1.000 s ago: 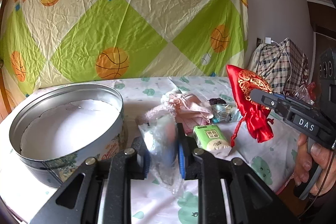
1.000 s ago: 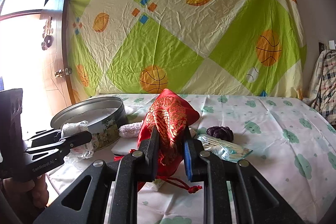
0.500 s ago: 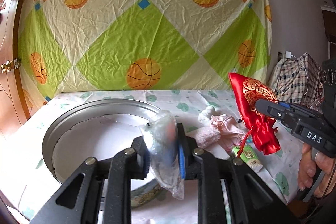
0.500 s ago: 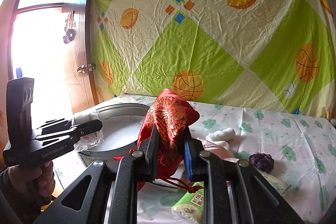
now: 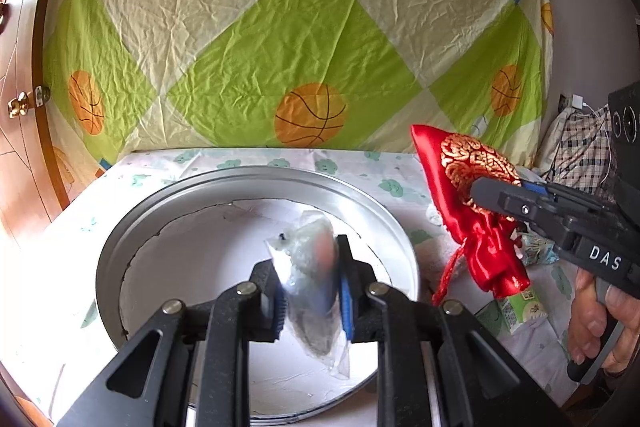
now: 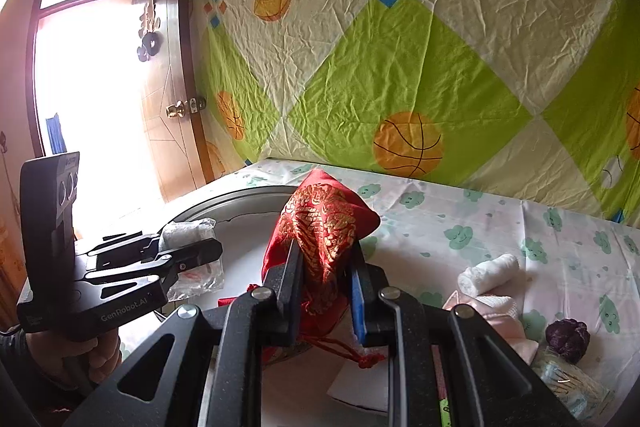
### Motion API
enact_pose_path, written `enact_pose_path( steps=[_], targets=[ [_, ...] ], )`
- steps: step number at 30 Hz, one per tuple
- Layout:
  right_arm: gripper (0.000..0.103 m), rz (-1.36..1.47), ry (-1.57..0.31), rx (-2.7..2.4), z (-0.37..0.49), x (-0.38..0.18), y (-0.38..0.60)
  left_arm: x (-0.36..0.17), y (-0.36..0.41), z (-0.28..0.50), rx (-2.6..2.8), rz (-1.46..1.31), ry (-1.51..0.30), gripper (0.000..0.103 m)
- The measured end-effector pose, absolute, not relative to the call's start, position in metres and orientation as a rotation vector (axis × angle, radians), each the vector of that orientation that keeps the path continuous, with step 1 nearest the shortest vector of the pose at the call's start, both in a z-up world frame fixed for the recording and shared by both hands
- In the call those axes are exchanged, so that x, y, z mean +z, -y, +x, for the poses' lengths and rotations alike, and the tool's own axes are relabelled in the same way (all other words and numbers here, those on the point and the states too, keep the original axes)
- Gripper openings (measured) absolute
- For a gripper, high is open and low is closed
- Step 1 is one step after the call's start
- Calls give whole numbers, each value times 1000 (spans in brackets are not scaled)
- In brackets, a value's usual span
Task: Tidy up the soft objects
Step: 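Carry the plastic bag and red pouch over the round tin with both tools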
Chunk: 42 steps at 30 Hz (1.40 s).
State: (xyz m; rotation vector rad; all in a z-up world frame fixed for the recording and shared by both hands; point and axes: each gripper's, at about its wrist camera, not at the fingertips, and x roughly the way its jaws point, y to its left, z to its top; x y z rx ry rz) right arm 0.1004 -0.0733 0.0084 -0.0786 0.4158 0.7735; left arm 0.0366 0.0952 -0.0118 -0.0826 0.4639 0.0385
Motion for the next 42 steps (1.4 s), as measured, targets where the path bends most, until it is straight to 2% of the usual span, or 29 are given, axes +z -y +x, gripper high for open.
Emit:
enact_pose_path(
  steps=[25,42],
  targets=[
    [22,-191,-441,778,144,17,8,-13,-149,75,141,-88,-529,19],
    [22,-263,-528,775,175,4,-38,-18,-180,109,143,-127,-671,19]
  ],
)
